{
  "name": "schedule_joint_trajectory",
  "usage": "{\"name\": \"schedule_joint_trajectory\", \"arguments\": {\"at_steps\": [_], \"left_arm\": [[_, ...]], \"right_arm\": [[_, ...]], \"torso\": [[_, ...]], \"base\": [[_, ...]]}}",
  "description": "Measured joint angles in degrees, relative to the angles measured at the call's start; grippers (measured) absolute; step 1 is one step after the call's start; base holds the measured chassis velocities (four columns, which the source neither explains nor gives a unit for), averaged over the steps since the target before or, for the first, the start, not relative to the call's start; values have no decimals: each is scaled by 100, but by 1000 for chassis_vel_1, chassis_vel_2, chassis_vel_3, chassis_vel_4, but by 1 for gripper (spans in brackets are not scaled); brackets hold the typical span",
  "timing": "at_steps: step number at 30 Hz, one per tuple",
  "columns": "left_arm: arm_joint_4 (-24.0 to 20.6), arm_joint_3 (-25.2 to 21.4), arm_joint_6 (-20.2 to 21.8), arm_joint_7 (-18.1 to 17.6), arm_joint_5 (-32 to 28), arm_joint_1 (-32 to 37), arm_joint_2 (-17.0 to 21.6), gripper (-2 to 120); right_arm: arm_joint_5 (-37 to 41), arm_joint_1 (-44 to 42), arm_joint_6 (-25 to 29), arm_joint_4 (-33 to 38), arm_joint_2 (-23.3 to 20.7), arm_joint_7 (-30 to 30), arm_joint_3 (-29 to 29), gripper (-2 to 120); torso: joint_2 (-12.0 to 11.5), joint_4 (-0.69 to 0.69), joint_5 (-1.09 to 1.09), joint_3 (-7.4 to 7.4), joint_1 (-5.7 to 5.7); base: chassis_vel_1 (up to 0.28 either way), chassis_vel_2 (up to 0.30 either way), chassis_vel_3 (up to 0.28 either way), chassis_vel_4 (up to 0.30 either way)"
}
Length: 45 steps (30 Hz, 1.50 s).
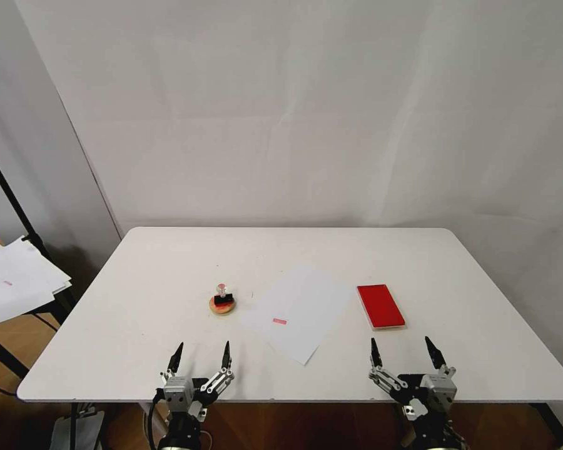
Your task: Pick up the stamp from the ink pad and place it onto another ink pad.
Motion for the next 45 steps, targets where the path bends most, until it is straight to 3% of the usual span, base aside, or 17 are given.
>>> {"name": "schedule_joint_trajectory", "arguments": {"at_steps": [45], "left_arm": [[0, 0, 0, 0, 0, 0, 0, 102]], "right_arm": [[365, 88, 81, -117, -41, 5, -97, 100]], "torso": [[0, 0, 1, 0, 0]], "base": [[0, 0, 0, 0]]}}
